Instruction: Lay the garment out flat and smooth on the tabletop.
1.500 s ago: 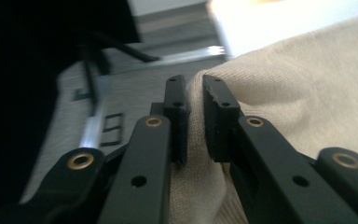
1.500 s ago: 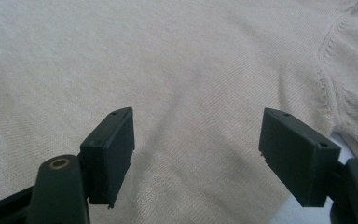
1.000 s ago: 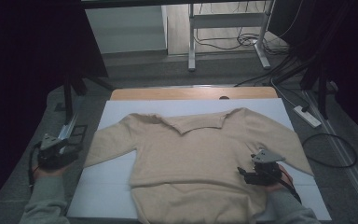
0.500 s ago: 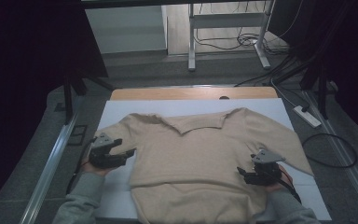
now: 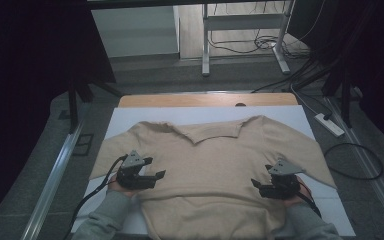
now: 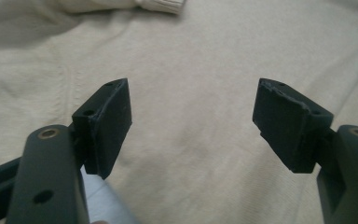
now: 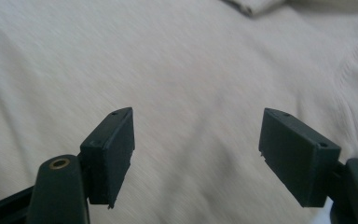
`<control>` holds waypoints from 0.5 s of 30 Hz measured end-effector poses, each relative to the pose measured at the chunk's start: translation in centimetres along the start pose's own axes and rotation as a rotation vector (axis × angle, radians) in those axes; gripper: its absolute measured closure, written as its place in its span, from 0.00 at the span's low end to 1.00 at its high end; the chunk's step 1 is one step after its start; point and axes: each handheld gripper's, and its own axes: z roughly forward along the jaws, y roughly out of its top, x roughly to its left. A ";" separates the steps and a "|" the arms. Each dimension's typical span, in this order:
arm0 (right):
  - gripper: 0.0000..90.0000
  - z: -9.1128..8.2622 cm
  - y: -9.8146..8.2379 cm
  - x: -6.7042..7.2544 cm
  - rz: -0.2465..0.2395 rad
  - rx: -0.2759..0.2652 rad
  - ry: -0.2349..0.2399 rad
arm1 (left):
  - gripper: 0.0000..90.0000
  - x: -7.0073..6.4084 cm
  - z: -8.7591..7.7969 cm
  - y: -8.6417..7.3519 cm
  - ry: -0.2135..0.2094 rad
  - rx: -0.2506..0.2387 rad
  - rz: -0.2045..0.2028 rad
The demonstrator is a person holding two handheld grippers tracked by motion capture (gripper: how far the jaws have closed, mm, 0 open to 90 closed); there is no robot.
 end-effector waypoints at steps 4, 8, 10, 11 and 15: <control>0.30 -0.1 0.0 0.1 -0.002 -0.008 0.001 | 0.31 -1.4 1.0 0.3 -0.040 0.011 0.029; 0.32 -0.1 0.1 0.2 -0.003 -0.013 0.006 | 0.31 -2.6 1.6 0.3 -0.068 -0.001 0.031; 0.33 -0.1 0.2 0.3 -0.002 -0.016 0.009 | 0.30 -3.3 2.0 0.2 -0.072 0.002 0.039; 0.34 -0.2 0.3 0.4 0.007 -0.021 0.017 | 0.30 -3.5 2.1 0.1 -0.077 0.003 0.042; 0.34 -0.5 1.0 1.0 -0.001 -0.052 0.041 | 0.30 -4.5 2.4 -0.1 -0.080 0.014 0.076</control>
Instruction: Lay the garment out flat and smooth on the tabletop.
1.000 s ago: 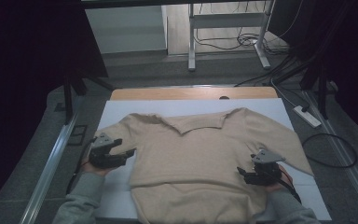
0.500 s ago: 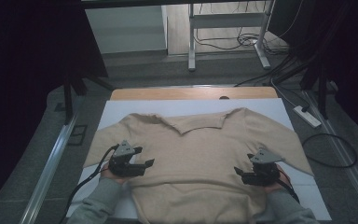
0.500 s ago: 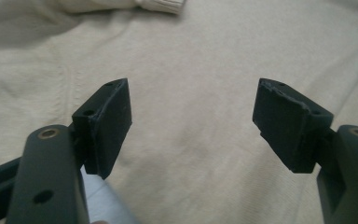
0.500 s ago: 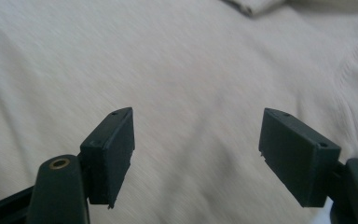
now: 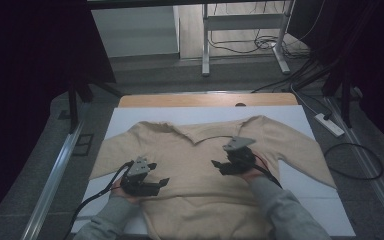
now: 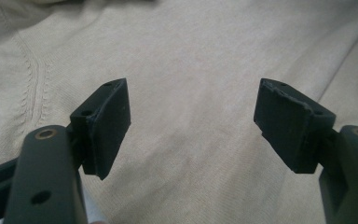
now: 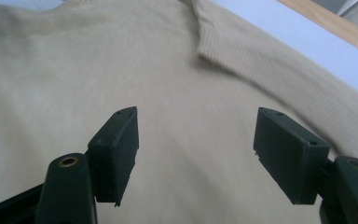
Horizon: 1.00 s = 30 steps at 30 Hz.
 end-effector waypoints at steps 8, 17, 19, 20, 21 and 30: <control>0.39 2.1 4.1 2.2 -0.086 -0.027 0.068 | 0.29 -1.2 0.6 -0.6 -0.009 0.034 0.047; 0.75 10.6 12.2 4.1 -0.141 0.026 0.154 | 0.28 -1.2 0.6 -0.8 -0.005 0.038 0.073; 0.89 12.9 13.3 4.0 -0.134 0.037 0.156 | 0.28 -1.3 0.7 -0.9 -0.003 0.044 0.081; 0.90 14.0 13.7 3.9 -0.135 0.044 0.147 | 0.28 -1.3 0.7 -0.9 -0.004 0.046 0.081; 0.91 14.9 14.0 3.7 -0.138 0.046 0.139 | 0.28 -1.3 0.7 -0.9 -0.004 0.048 0.085; 0.61 23.4 22.2 -2.6 -0.145 0.015 -0.191 | 0.28 -1.1 0.5 -1.2 0.017 0.070 0.104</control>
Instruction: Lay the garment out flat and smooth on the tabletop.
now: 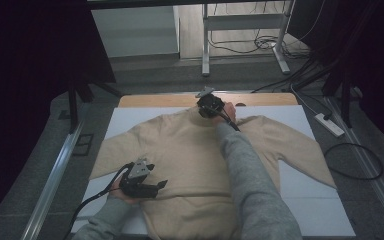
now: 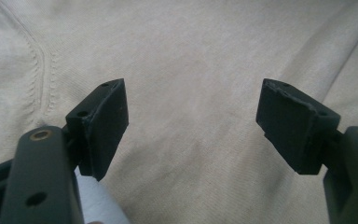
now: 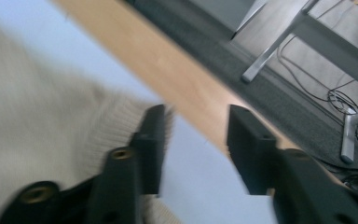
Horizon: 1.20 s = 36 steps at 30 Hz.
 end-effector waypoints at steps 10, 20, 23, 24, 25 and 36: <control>0.57 -6.6 -3.0 -1.5 0.044 0.009 0.173 | 0.28 0.2 0.3 0.0 -0.011 -0.002 -0.009; 0.50 -10.4 -11.3 -1.6 0.159 0.074 0.296 | 0.27 0.6 0.3 0.2 0.000 -0.002 -0.029; 0.49 -12.9 -12.0 0.0 0.144 0.023 0.347 | 0.26 0.7 0.3 0.2 0.007 0.000 -0.034; 0.48 -13.8 -12.2 0.7 0.136 0.009 0.368 | 0.26 0.7 0.3 0.2 0.010 0.000 -0.034; 0.48 -14.7 -12.4 1.4 0.127 -0.003 0.385 | 0.26 0.7 0.3 0.2 0.013 0.002 -0.033; 0.45 -22.1 -14.2 11.4 -0.005 -0.030 0.631 | 0.25 0.7 0.3 0.1 0.036 0.003 -0.044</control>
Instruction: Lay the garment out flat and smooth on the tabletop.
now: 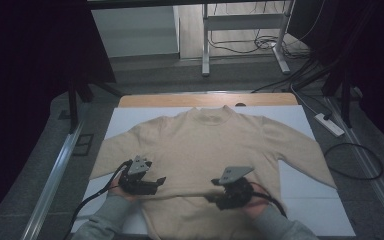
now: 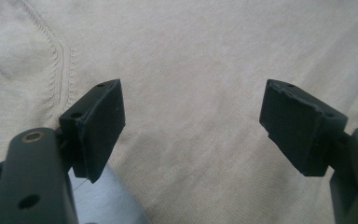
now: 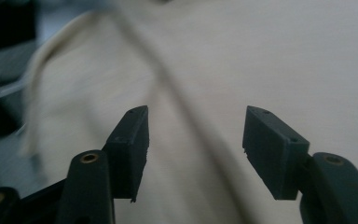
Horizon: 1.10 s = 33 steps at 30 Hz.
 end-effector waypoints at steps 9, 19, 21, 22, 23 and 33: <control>0.74 4.1 -0.3 3.8 -0.169 0.181 0.087 | 0.24 0.1 0.0 -0.2 0.012 0.017 0.012; 0.94 2.0 -1.1 7.7 -0.195 0.216 0.220 | 0.24 0.6 -0.7 -0.4 0.017 -0.018 -0.027; 0.94 2.0 -1.1 7.7 -0.195 0.216 0.220 | 0.24 0.6 -0.7 -0.4 0.017 -0.018 -0.027; 0.94 2.0 -1.1 7.7 -0.195 0.216 0.220 | 0.24 0.6 -0.7 -0.4 0.017 -0.018 -0.027; 0.94 2.0 -1.1 7.7 -0.195 0.216 0.220 | 0.24 0.6 -0.7 -0.4 0.017 -0.018 -0.027; 0.51 -2.6 -1.9 5.1 -0.123 0.062 -0.017 | 0.24 0.5 -0.7 -0.4 0.006 -0.017 -0.021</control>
